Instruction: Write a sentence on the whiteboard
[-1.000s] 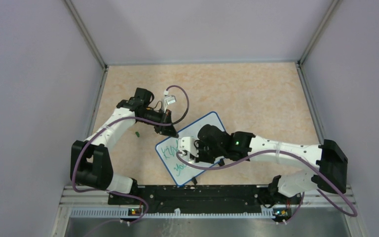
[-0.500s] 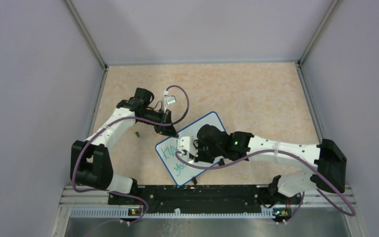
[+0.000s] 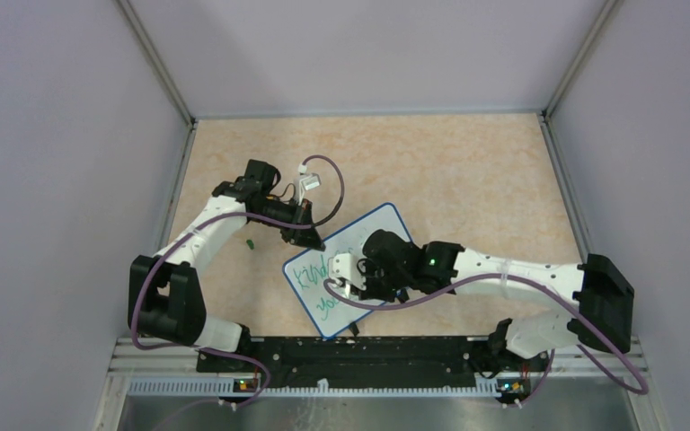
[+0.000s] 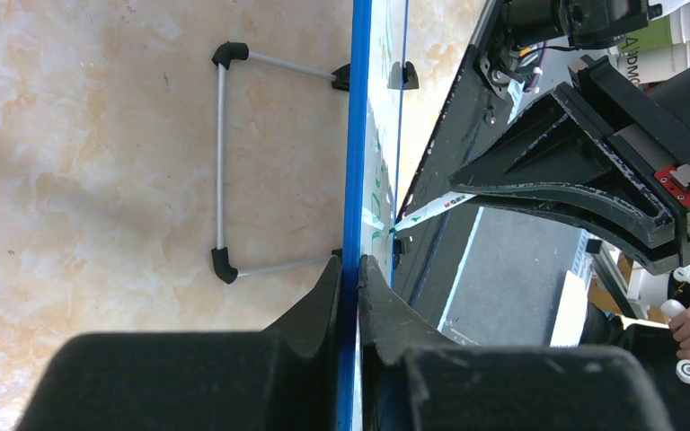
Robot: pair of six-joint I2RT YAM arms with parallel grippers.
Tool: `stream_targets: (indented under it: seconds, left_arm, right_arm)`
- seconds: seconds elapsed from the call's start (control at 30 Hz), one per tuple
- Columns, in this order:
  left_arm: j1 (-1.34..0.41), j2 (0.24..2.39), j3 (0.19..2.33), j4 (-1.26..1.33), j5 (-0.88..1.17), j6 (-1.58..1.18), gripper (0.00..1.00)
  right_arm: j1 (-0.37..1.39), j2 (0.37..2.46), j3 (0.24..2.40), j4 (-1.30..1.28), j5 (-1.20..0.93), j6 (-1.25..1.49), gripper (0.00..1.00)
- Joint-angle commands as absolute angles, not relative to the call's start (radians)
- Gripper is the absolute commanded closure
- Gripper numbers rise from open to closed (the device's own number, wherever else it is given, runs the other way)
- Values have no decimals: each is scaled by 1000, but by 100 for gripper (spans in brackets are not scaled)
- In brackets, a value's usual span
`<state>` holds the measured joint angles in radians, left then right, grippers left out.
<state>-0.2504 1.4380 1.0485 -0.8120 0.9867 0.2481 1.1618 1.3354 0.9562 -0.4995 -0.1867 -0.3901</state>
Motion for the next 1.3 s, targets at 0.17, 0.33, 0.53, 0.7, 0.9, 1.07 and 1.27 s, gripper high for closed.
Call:
stream_targets:
  seconds: [0.17, 0.33, 0.53, 0.7, 0.9, 1.07, 1.27]
  left_arm:
    - [-276, 1461, 1008, -813, 872, 267, 100]
    - [-276, 1459, 1008, -814, 871, 267, 100]
    - [-276, 1458, 1009, -814, 870, 266, 100]
    - [-276, 1462, 1009, -814, 870, 267, 100]
    - [-276, 1464, 1009, -813, 871, 267, 100]
    - [-276, 1462, 1008, -813, 871, 267, 100]
    - [-277, 1468, 1008, -814, 872, 267, 100]
  right_arm:
    - [1157, 1333, 977, -477, -175, -377, 100]
    - [1147, 1333, 996, -464, -154, -366, 100]
    - [1125, 1331, 1008, -468, -146, -363, 100]
    - [1105, 1313, 1007, -478, -144, -362, 100]
    - [1102, 1282, 1011, -510, -199, -378, 100]
    - [1102, 1236, 1020, -548, -241, -385, 100]
    - [1089, 1203, 984, -546, -190, -383, 100]
